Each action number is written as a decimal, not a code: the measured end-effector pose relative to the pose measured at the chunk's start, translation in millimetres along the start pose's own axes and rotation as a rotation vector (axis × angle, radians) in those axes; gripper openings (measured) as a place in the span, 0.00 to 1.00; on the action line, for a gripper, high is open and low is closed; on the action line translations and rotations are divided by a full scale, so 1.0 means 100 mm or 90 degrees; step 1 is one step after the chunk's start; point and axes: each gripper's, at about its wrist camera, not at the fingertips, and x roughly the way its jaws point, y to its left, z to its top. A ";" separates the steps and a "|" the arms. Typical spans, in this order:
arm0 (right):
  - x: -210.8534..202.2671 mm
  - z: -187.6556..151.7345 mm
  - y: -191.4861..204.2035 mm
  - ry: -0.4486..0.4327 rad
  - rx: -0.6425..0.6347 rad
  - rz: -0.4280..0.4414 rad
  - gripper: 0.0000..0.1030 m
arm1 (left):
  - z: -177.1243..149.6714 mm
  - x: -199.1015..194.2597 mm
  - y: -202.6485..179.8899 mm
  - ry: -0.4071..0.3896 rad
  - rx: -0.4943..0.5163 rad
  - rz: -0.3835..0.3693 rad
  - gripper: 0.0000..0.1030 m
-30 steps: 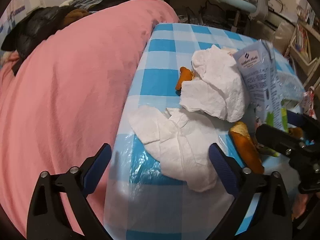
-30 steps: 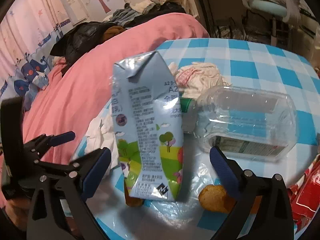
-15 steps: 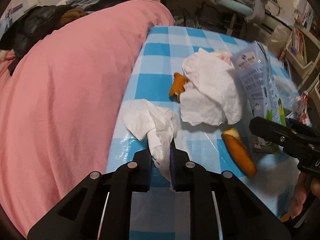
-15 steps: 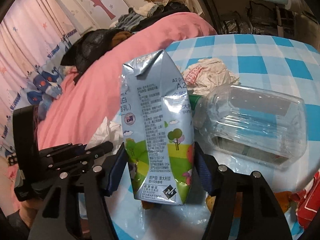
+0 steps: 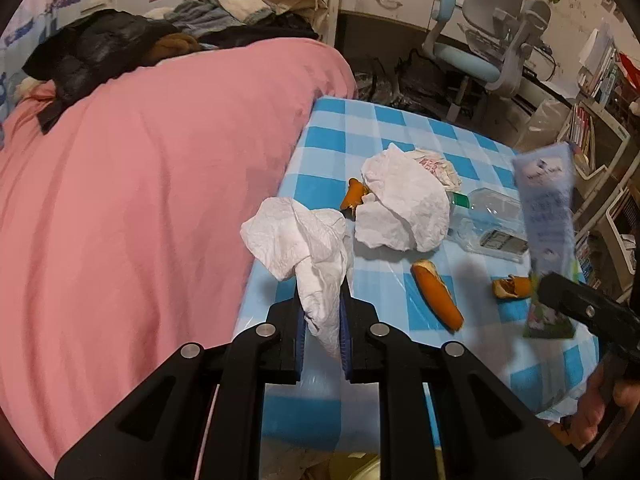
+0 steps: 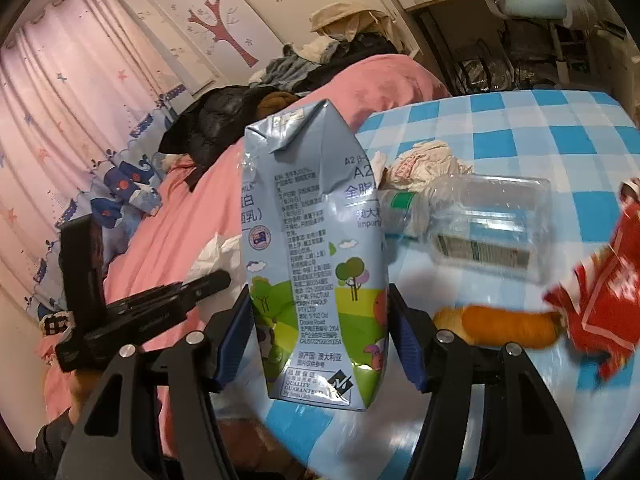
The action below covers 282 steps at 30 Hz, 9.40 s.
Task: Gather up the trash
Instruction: 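Drop the carton into the yellow bin with the right tool while the left drops the tissue in, then move both tools back over the table toward the remaining trash, then grasp the crumpled white tissue with the left tool while the right grasps an orange crust, then drop the crust into the yellow bin with the right tool while the left drops the tissue in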
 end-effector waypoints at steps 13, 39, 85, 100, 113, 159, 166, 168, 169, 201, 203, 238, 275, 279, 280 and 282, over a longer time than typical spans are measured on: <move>-0.26 -1.14 0.34 0.114 -0.045 -0.012 0.60 | -0.43 -0.56 -0.03 -0.035 0.003 0.043 0.13; -0.15 -1.69 0.20 0.126 -0.052 -0.174 0.73 | -1.32 -0.86 -0.41 0.017 0.050 0.002 0.13; -0.64 -1.55 0.08 -0.053 -0.020 -0.224 0.85 | -1.74 -0.96 -0.50 0.020 0.007 0.030 0.76; -0.67 -1.54 0.07 -0.064 -0.014 -0.224 0.85 | -1.71 -0.99 -0.45 0.010 -0.012 0.025 0.76; -0.85 -1.23 -0.08 -0.105 0.032 -0.207 0.85 | -1.63 -1.03 -0.57 -0.001 0.018 0.014 0.76; 0.65 0.02 -0.54 0.163 -0.302 -0.248 0.80 | 0.41 0.87 -0.88 -0.008 0.130 0.031 0.53; 0.63 0.03 -0.56 0.167 -0.308 -0.245 0.79 | 0.46 0.93 -0.81 0.018 0.095 -0.020 0.02; 0.63 0.04 -0.56 0.166 -0.307 -0.241 0.75 | 0.49 0.79 -0.77 -0.003 0.081 -0.037 0.02; 0.62 0.04 -0.55 0.165 -0.308 -0.240 0.74 | 0.51 0.69 -0.72 -0.017 0.069 -0.047 0.02; 0.27 0.01 -0.35 0.094 -0.171 -0.137 0.16 | -0.18 -0.55 -0.21 -0.083 -0.045 -0.113 0.02; 0.19 0.00 -0.33 0.081 -0.149 -0.116 0.15 | -0.23 -0.60 -0.19 -0.085 -0.046 -0.117 0.02; -0.13 -1.62 0.32 0.159 -0.100 -0.069 0.52 | -1.34 -1.28 -0.48 -0.066 0.036 -0.153 0.02; -0.63 -1.44 0.11 -0.038 -0.047 -0.185 0.65 | -2.00 -1.30 -0.60 -0.009 0.041 -0.028 0.64; -0.62 -1.45 0.12 -0.035 -0.051 -0.185 0.65 | -1.97 -1.31 -0.50 -0.021 0.011 -0.015 0.66; -0.62 -1.45 0.13 -0.034 -0.052 -0.185 0.65 | -1.96 -1.30 -0.46 -0.020 0.000 -0.013 0.66; -0.61 -1.45 0.13 -0.032 -0.053 -0.185 0.65 | -1.95 -1.29 -0.41 -0.017 -0.018 -0.015 0.66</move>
